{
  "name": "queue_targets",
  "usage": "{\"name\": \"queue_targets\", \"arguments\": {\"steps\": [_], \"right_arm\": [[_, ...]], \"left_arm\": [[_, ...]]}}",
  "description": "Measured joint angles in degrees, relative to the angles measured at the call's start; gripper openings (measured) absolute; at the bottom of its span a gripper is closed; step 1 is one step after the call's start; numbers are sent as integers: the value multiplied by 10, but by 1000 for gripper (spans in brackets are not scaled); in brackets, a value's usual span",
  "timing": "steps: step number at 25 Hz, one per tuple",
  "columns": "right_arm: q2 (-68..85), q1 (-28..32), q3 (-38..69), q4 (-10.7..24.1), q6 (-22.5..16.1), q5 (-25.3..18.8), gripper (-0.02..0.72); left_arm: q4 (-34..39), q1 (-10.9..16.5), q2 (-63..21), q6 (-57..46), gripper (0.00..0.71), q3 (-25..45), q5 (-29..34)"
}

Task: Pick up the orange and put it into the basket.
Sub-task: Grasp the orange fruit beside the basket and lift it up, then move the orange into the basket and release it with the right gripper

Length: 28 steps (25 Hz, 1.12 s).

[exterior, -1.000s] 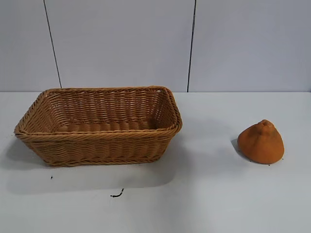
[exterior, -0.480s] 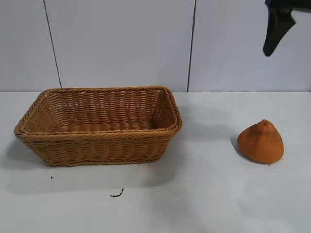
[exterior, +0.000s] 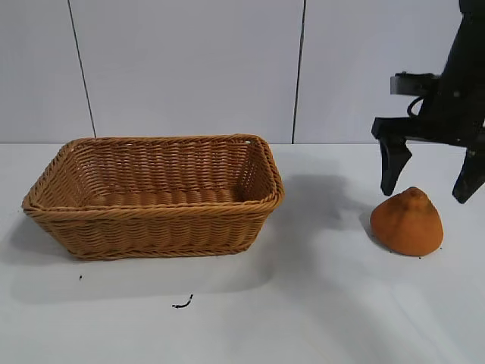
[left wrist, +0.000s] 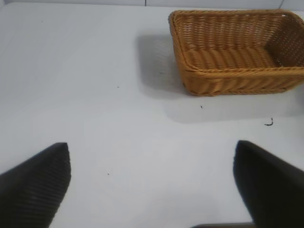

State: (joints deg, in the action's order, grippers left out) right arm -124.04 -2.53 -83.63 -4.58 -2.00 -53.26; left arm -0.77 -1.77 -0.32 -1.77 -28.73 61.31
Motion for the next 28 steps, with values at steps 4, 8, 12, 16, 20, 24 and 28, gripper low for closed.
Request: {"name": "queue_targets", "arguments": {"steps": [4, 8, 12, 16, 20, 24, 28], "right_arm": [[-15, 0, 0, -3, -4, 3, 558], [-14, 0, -2, -3, -4, 2, 218], [8, 0, -10, -4, 3, -11, 74], [30, 0, -54, 4, 6, -38, 74], [57, 0, -139, 4, 6, -88, 74], [61, 0, -215, 1, 6, -136, 74], [61, -15, -253, -4, 6, -150, 74]], "left_arm": [[0, 0, 0, 0, 666, 0, 0], [0, 0, 0, 0, 666, 0, 0], [0, 0, 0, 0, 666, 0, 0], [0, 0, 0, 0, 666, 0, 0], [0, 0, 0, 0, 666, 0, 0], [0, 0, 0, 0, 666, 0, 0], [0, 0, 0, 0, 666, 0, 0]]}}
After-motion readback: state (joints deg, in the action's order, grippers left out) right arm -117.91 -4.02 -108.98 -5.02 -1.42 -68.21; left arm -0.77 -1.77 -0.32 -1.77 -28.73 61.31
